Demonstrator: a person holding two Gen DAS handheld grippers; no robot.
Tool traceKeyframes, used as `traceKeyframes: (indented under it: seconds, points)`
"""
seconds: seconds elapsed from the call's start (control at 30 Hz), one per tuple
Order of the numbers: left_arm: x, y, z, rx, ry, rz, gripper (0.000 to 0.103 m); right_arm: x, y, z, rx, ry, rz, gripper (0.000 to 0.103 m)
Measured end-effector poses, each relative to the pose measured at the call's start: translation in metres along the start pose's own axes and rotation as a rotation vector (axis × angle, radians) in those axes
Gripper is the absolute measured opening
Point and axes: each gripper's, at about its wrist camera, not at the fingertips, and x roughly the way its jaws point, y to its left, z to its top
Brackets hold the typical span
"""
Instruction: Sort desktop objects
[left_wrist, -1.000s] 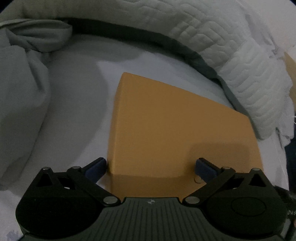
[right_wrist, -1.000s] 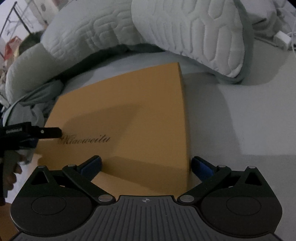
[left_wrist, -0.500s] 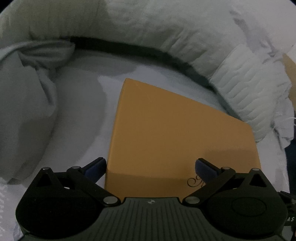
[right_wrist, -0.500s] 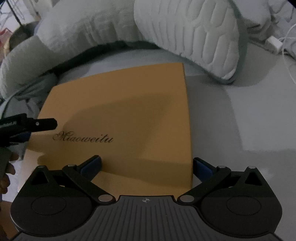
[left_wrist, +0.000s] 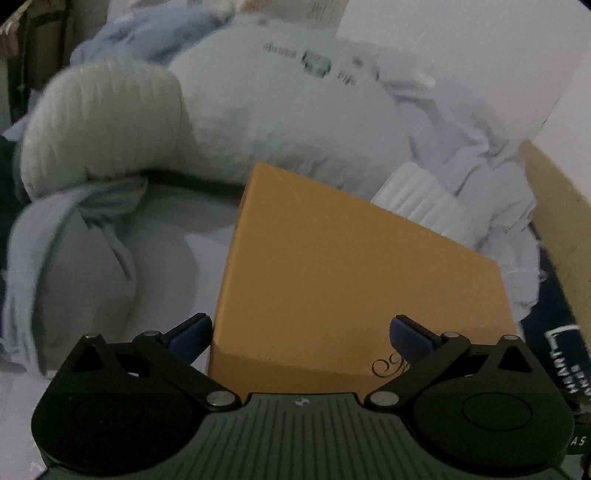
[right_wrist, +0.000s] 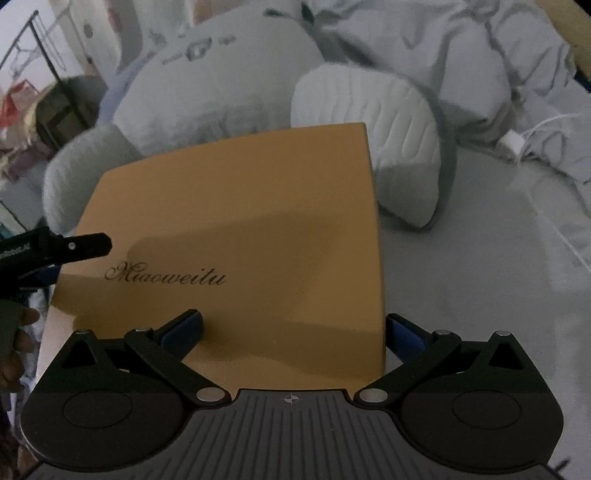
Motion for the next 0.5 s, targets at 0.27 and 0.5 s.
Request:
traceKeyframes:
  seconds: [0.27, 0.5]
  points:
    - [-0.078, -0.025, 0.012, 0.027, -0.084, -0.040, 0.103, -0.095, 0.028, 0.009, -0.017, -0.085, -0.008, 0.103]
    - [-0.148, -0.029, 0.008, 0.033, -0.141, -0.069, 0.103, -0.166, 0.060, -0.001, -0.035, -0.126, -0.013, 0.103]
